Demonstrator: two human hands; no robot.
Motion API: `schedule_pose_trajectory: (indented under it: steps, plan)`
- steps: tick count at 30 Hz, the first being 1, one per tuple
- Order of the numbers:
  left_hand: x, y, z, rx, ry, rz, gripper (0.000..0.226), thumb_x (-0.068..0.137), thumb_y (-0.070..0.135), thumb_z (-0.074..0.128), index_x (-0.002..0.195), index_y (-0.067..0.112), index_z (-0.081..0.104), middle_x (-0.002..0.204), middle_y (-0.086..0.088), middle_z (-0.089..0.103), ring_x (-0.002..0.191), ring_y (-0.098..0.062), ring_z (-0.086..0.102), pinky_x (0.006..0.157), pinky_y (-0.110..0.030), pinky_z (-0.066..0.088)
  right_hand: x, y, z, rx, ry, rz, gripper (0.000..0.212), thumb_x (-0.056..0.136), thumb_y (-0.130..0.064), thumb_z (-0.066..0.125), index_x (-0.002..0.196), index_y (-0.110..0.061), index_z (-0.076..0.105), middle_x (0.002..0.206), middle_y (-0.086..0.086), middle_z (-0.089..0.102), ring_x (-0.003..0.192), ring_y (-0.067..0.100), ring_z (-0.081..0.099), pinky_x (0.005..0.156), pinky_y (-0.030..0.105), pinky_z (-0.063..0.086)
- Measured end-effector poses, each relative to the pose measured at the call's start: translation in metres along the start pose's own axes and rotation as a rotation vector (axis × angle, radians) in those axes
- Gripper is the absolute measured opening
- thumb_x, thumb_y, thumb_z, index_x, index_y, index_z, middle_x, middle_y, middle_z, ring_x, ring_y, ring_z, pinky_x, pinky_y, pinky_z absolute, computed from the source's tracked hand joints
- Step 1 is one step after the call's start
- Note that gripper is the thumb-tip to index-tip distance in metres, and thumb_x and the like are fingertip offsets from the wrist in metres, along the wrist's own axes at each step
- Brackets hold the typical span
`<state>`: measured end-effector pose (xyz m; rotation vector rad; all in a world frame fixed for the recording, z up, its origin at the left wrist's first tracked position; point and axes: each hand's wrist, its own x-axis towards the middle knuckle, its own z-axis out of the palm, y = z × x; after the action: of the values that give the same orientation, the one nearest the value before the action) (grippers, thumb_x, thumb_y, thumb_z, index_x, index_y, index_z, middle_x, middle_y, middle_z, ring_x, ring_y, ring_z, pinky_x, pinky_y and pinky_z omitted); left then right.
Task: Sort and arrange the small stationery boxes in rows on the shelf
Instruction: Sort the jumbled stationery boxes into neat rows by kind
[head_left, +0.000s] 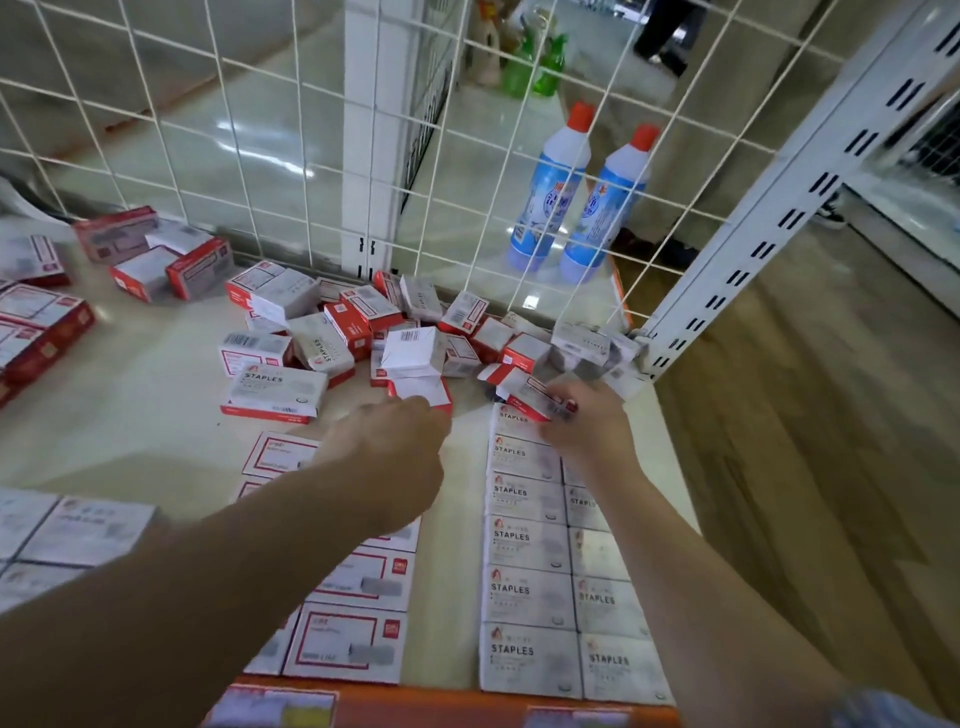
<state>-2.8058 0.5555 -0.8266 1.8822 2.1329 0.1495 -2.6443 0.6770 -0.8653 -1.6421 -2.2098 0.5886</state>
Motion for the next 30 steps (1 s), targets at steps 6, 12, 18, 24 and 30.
schedule_pose_trajectory:
  steps: [6,12,18,24,30]
  plan:
    - [0.008,0.001,0.012,-0.093,0.013,0.038,0.031,0.093,0.019,0.041,0.122,0.024,0.049,0.120,0.005,0.051,0.111,-0.015,0.047,0.091,-0.029,0.041,0.000,0.003,-0.002,-0.081,0.022,-0.057,0.028,0.081,-0.012,0.066,0.109,-0.018,0.064,0.101,-0.005,0.051,0.089,0.011,0.045,0.074,0.021,0.035]
    - [0.016,0.005,0.019,-0.185,0.020,0.024,0.034,0.095,0.019,0.040,0.127,0.026,0.047,0.125,0.006,0.050,0.115,-0.014,0.045,0.096,-0.028,0.040,-0.002,0.005,-0.007,-0.226,0.004,-0.124,0.028,0.085,-0.025,0.063,0.113,-0.022,0.064,0.101,-0.007,0.055,0.091,0.012,0.048,0.066,0.018,0.033]
    - [0.019,0.009,0.026,-0.190,0.037,0.064,0.033,0.095,0.020,0.038,0.127,0.028,0.046,0.125,0.007,0.050,0.116,-0.015,0.044,0.096,-0.031,0.040,0.003,0.001,-0.008,-0.273,-0.047,-0.132,0.036,0.085,-0.029,0.061,0.120,-0.021,0.057,0.115,-0.005,0.052,0.101,0.011,0.046,0.079,0.023,0.036]
    - [0.025,0.008,0.026,-0.141,0.036,0.114,0.032,0.095,0.020,0.038,0.126,0.022,0.047,0.123,0.003,0.050,0.113,-0.016,0.045,0.095,-0.030,0.041,0.006,-0.013,0.007,-0.239,-0.003,-0.125,0.042,0.086,-0.040,0.060,0.123,-0.022,0.054,0.122,-0.003,0.049,0.114,0.018,0.045,0.096,0.033,0.040]
    - [0.033,0.008,0.023,-0.102,0.036,0.140,0.032,0.094,0.020,0.041,0.126,0.021,0.046,0.124,0.001,0.049,0.112,-0.018,0.044,0.095,-0.031,0.041,0.013,-0.018,0.012,-0.218,0.013,-0.113,0.039,0.084,-0.034,0.063,0.120,-0.021,0.057,0.122,0.000,0.052,0.115,0.020,0.045,0.095,0.031,0.037]
